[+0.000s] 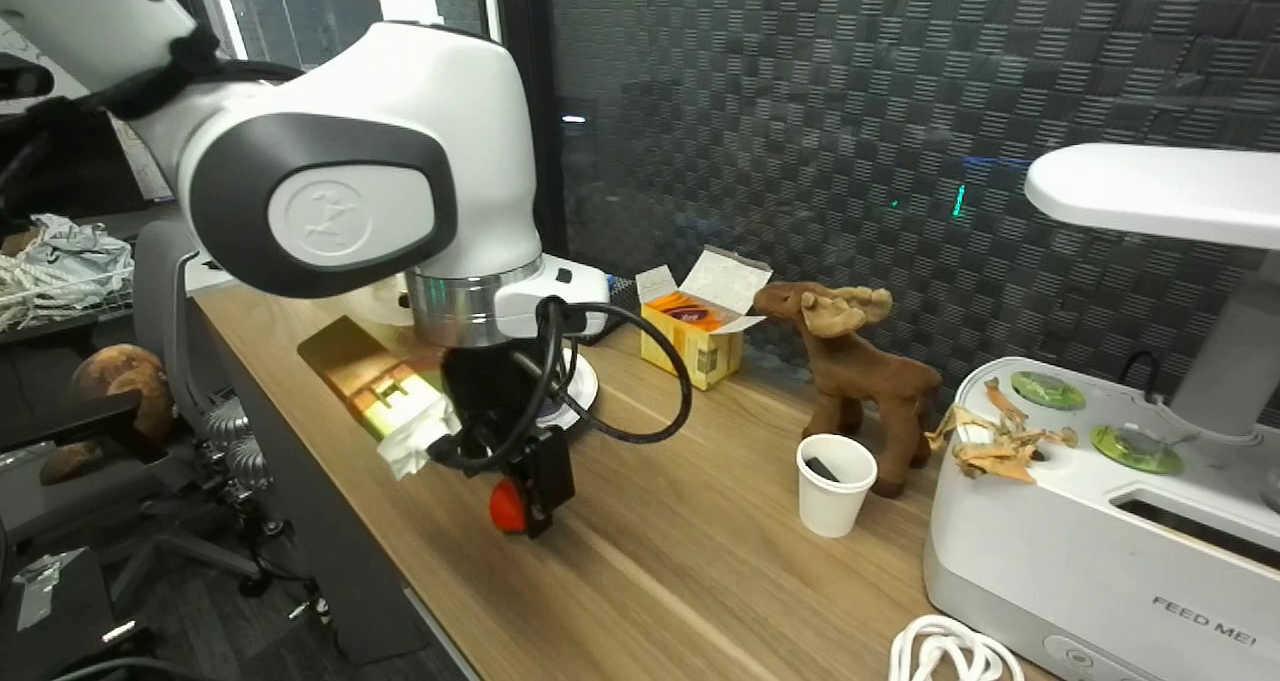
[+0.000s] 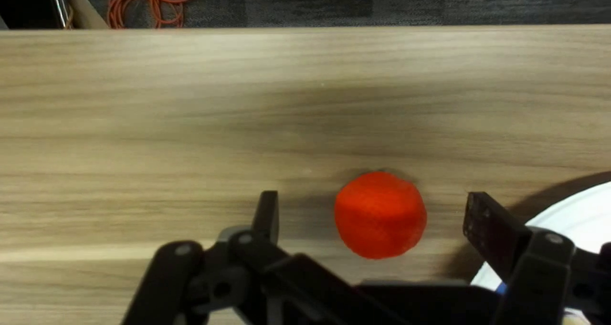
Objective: Pick up all the objects surrounding the white plate and arrange them on the plate
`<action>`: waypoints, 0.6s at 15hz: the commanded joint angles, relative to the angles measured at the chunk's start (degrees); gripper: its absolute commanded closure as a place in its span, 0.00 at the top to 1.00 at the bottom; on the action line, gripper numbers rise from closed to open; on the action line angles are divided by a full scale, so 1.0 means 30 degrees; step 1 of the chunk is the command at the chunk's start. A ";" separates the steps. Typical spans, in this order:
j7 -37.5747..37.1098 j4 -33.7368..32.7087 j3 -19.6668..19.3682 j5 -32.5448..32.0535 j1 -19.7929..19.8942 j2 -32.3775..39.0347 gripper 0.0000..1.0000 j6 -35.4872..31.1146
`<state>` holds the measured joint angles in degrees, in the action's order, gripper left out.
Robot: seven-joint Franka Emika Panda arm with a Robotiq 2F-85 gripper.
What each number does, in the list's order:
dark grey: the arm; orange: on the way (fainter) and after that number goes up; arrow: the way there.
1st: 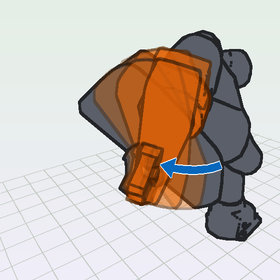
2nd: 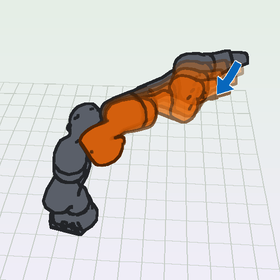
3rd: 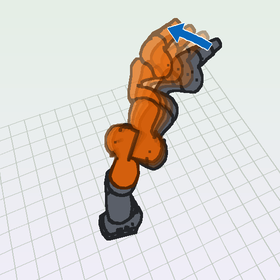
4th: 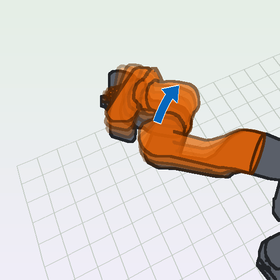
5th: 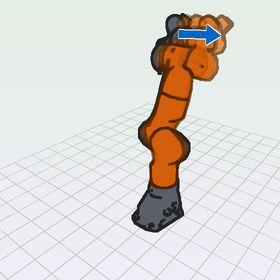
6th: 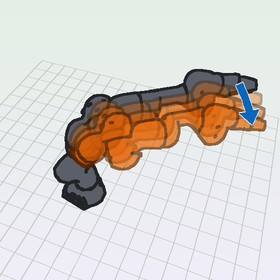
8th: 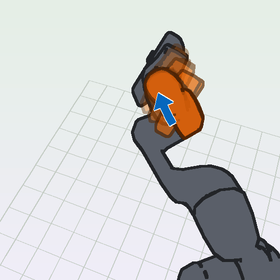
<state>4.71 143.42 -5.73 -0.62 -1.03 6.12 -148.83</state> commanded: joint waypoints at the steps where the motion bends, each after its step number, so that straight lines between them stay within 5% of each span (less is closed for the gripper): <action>1: 0.1610 -0.1044 0.0815 0.0751 0.0684 0.0722 0.99 0.0595; 2: 0.1758 -0.1141 0.0929 0.0808 0.0771 0.0835 0.75 0.0688; 4: 0.2004 -0.1187 0.1109 0.0747 0.0857 0.0924 0.70 0.0888; 9: 0.1662 -0.0916 0.1267 0.0440 0.0844 0.0704 0.30 0.1081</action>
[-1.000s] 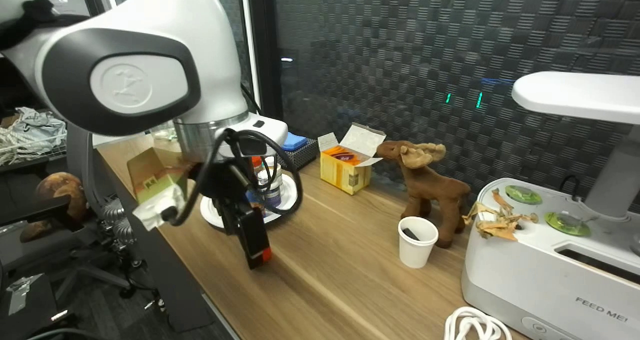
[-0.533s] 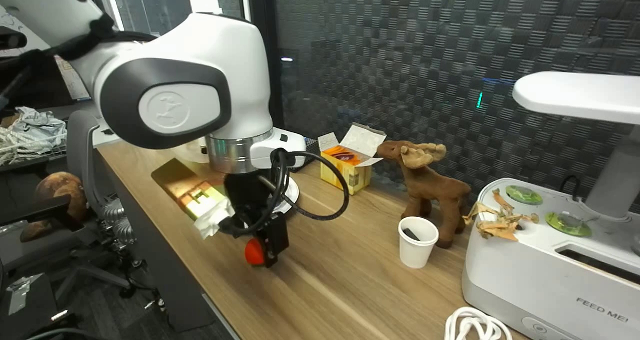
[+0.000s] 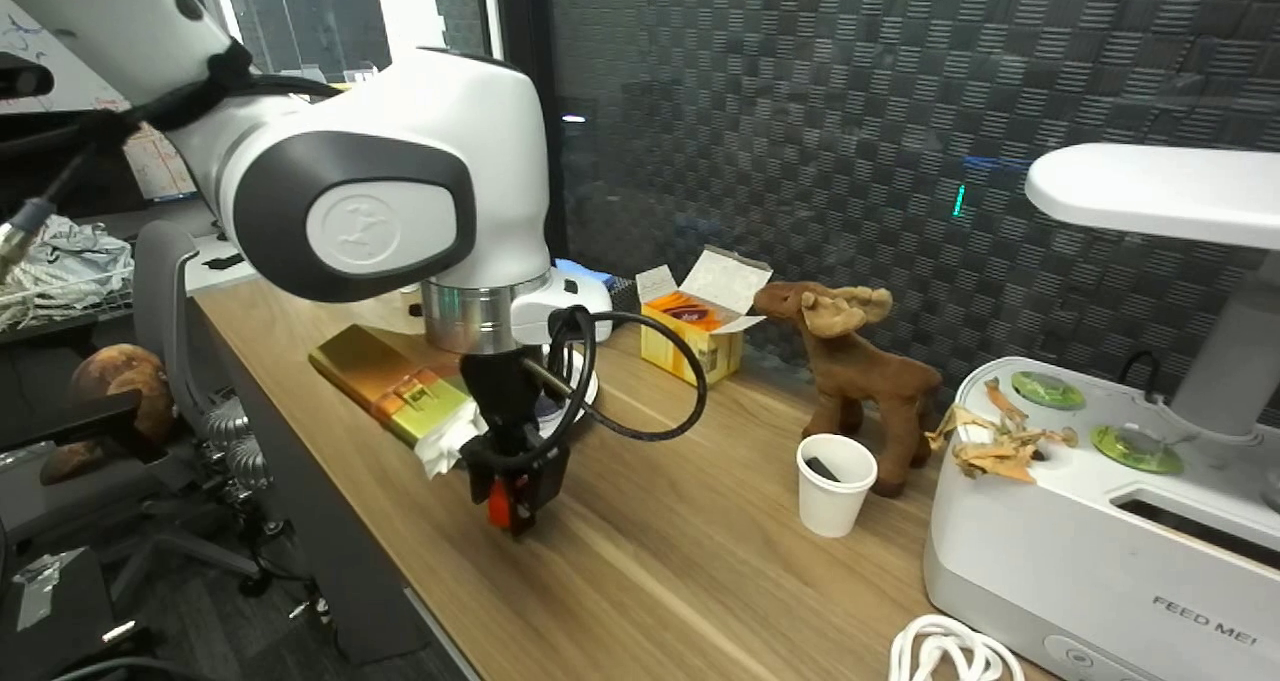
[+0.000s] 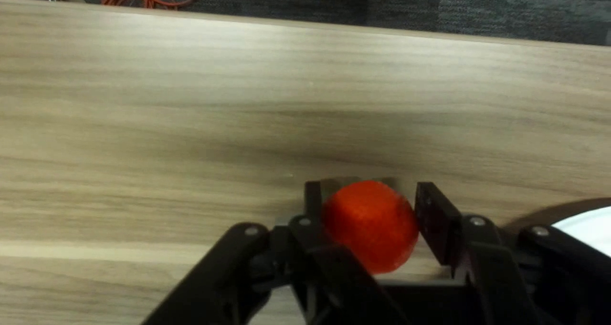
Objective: Pick up all the objects surrounding the white plate and arrange them on the plate
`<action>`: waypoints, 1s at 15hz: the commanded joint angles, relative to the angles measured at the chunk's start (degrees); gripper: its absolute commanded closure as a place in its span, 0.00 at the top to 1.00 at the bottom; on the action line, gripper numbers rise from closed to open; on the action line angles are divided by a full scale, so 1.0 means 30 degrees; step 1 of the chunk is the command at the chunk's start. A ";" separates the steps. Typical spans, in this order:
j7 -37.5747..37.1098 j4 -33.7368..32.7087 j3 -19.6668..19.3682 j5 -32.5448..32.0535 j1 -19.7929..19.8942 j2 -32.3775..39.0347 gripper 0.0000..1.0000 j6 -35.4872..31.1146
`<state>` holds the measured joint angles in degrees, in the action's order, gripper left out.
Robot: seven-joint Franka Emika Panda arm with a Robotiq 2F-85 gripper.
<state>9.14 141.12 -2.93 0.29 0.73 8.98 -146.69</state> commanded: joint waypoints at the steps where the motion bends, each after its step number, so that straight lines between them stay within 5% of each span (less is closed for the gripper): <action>1: 0.0000 -0.0096 0.0303 -0.0021 0.0213 -0.0401 0.25 0.0428; 8: -0.5214 0.0839 0.0007 -0.3563 -0.0664 -0.2585 0.25 0.0840; 15: -1.0339 0.1691 0.1853 -0.4658 -0.1402 -0.5253 0.25 0.2618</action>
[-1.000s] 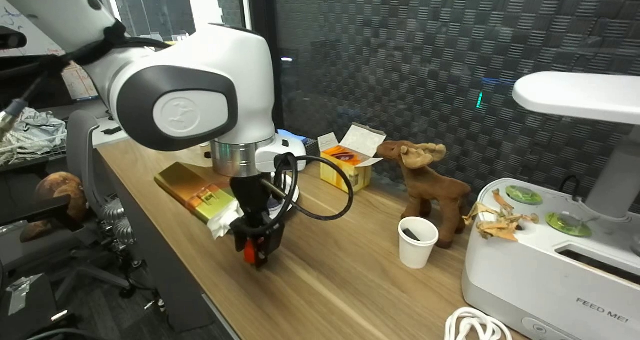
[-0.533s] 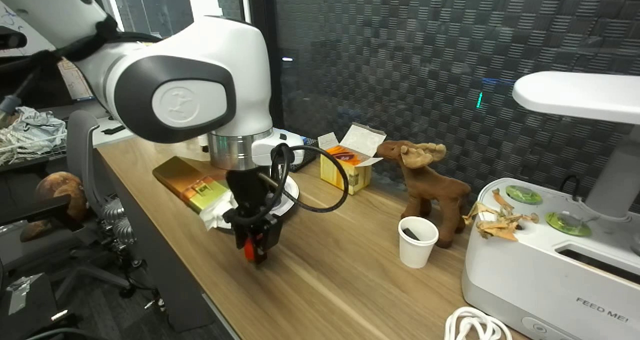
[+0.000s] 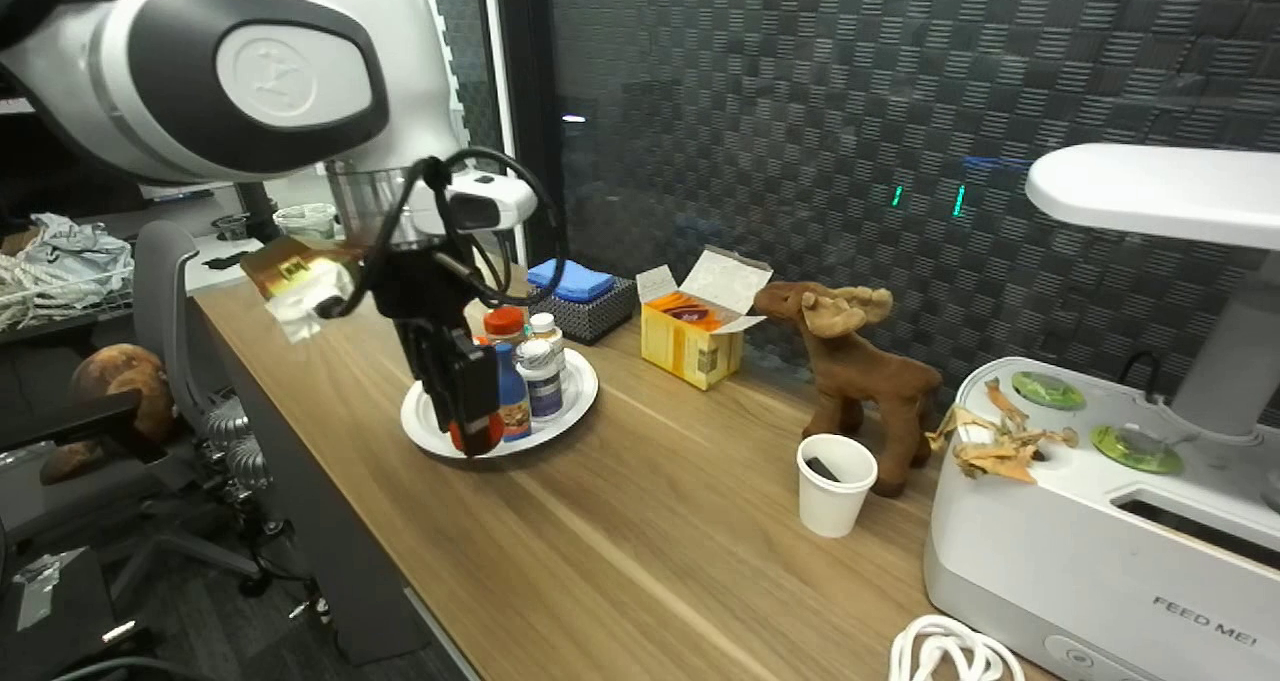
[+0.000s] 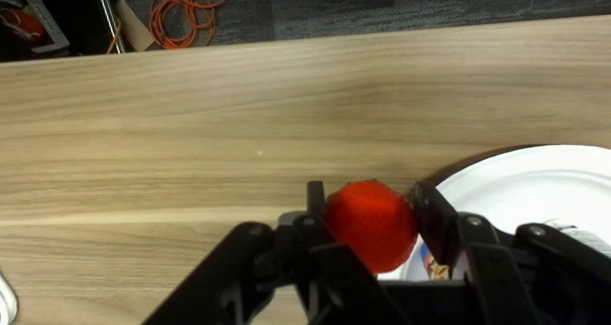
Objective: Pick up all the objects surrounding the white plate and arrange them on the plate
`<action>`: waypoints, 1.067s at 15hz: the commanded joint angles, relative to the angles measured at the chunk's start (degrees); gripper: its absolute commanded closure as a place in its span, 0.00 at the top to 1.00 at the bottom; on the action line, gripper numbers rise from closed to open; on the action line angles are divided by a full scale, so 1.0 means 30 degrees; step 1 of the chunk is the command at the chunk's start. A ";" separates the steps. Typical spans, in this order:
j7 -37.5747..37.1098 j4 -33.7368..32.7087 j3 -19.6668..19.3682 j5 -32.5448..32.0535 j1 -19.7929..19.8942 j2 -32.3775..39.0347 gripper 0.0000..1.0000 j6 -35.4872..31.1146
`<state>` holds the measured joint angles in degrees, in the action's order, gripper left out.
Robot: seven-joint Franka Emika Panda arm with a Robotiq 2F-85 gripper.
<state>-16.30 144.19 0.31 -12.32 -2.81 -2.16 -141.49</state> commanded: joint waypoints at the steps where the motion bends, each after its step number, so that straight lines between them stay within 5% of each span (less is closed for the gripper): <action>1: -0.2432 0.0820 0.1075 -0.0463 -0.0245 -0.1789 0.25 0.1138; 5: -0.2460 0.1085 0.1890 0.0368 -0.0439 -0.2085 0.25 0.1529; 16: 0.1184 -0.0484 0.1691 0.3044 -0.0508 0.1663 0.25 -0.2307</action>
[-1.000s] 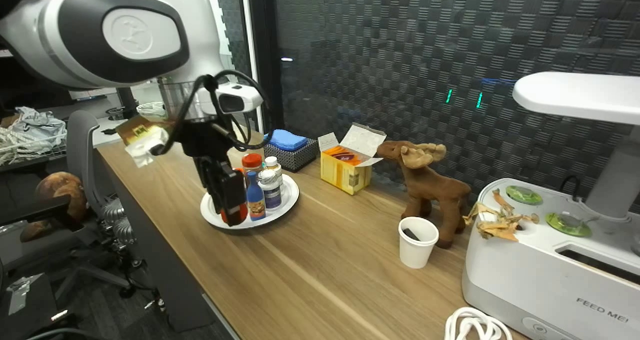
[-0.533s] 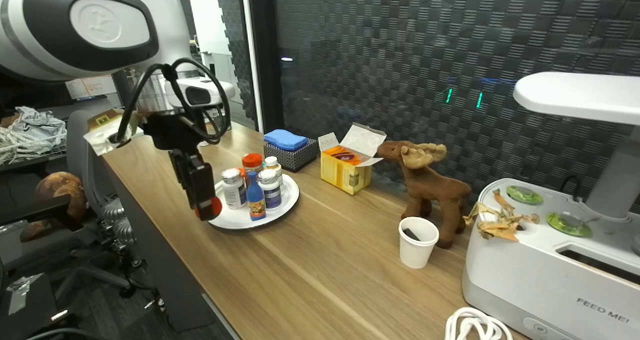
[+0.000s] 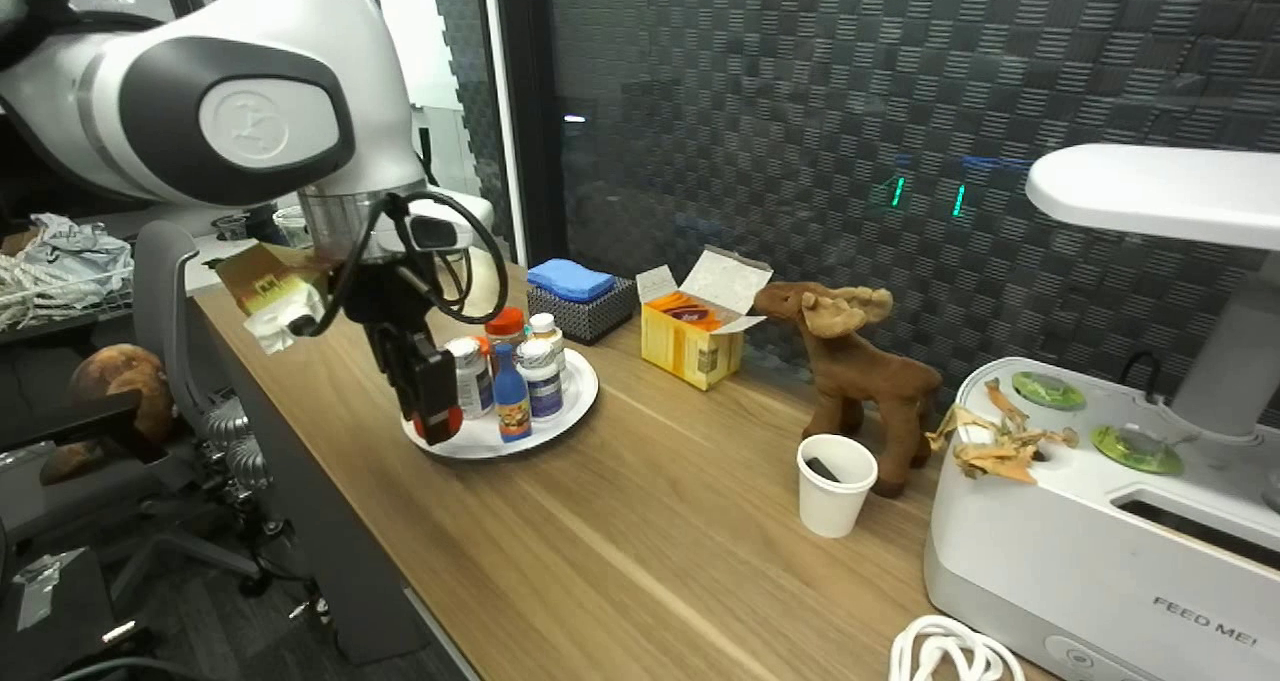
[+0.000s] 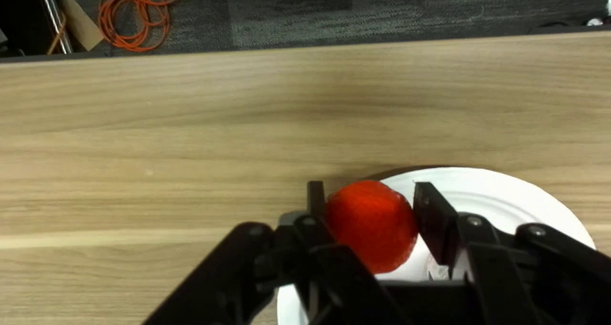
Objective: Pick up all the objects surrounding the white plate and arrange them on the plate
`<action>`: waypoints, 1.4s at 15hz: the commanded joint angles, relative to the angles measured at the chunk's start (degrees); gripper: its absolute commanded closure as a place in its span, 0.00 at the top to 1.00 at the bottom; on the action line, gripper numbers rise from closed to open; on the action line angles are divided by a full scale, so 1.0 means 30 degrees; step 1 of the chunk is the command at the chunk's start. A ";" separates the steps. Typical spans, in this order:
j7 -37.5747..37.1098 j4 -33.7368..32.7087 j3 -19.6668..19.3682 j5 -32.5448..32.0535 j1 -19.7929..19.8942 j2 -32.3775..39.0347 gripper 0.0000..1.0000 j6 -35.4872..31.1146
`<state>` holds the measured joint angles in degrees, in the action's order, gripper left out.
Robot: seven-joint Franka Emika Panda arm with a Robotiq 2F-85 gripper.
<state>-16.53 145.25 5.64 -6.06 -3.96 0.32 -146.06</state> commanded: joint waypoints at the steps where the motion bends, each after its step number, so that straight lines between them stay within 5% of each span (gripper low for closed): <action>1: 0.1741 -0.1046 -0.0028 0.1426 -0.0166 0.1032 0.25 -0.0861; 7: 0.4678 -0.2070 0.0302 0.3959 -0.0179 0.1866 0.25 -0.0685; 8: 0.5018 -0.2168 0.0335 0.4183 -0.0194 0.1937 0.32 -0.0638; 9: 0.5255 -0.2244 0.0356 0.4275 -0.0209 0.1969 0.75 -0.0596; 13: 0.5944 -0.1960 0.0438 0.4109 -0.0304 0.1480 0.98 -0.0533; 21: 0.3507 0.0036 0.0137 0.2288 -0.0405 -0.2547 1.00 0.0763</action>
<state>-1.54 141.69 6.58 3.83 -4.90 1.03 -147.35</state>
